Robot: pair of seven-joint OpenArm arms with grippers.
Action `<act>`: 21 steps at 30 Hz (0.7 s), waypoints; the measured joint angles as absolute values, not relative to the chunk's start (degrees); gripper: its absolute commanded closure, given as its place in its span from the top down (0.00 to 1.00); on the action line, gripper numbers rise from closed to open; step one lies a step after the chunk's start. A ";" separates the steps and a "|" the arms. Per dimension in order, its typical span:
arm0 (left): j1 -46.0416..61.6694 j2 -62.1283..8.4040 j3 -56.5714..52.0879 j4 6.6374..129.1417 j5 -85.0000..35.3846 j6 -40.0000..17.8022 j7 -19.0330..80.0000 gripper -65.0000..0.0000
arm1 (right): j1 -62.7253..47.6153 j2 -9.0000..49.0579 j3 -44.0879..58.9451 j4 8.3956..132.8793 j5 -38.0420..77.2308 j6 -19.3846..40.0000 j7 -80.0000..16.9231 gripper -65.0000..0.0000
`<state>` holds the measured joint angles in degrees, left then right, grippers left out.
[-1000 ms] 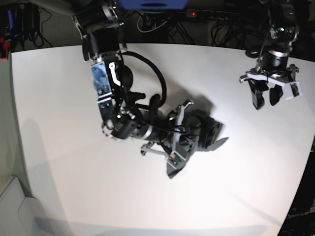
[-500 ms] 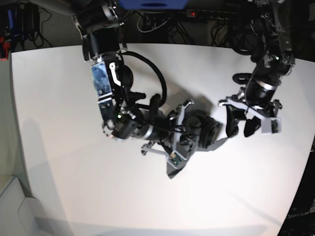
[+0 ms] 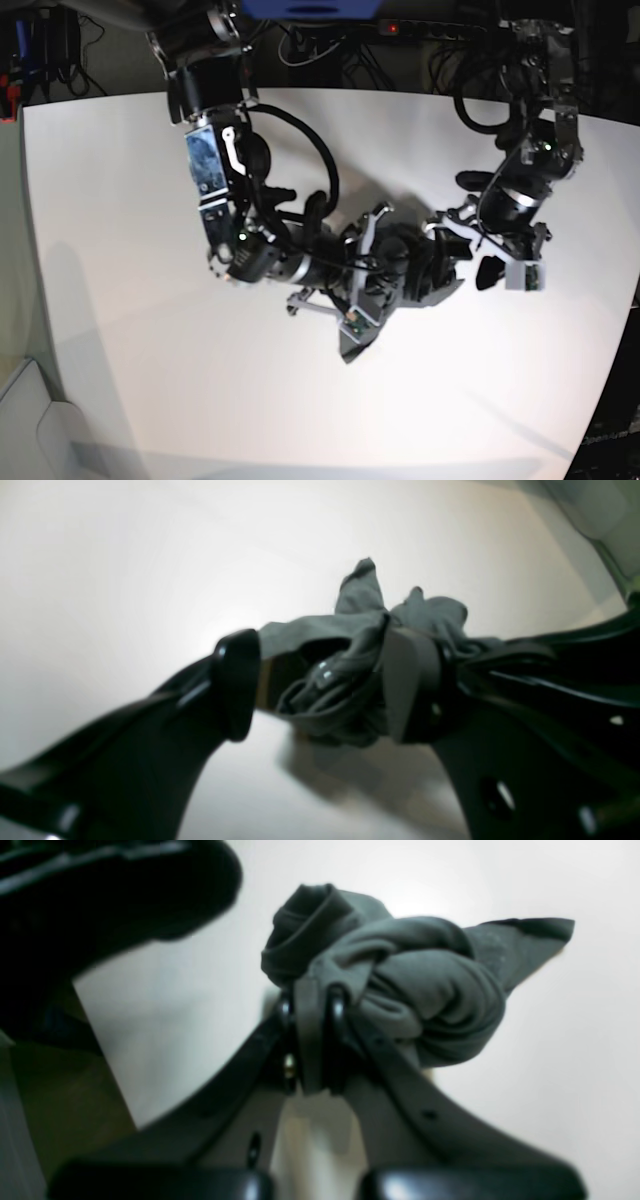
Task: Layout the t-shirt on the table in an organized manner, then fold the t-shirt properly
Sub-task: 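Bring the left gripper to the hanging t-shirt and grasp fabric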
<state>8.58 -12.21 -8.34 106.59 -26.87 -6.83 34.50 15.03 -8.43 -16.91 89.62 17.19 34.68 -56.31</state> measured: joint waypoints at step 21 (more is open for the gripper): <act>6.66 -18.04 -2.76 102.35 -26.83 -6.70 33.89 0.58 | 15.22 -8.43 -16.95 89.60 17.19 34.68 -56.31 0.00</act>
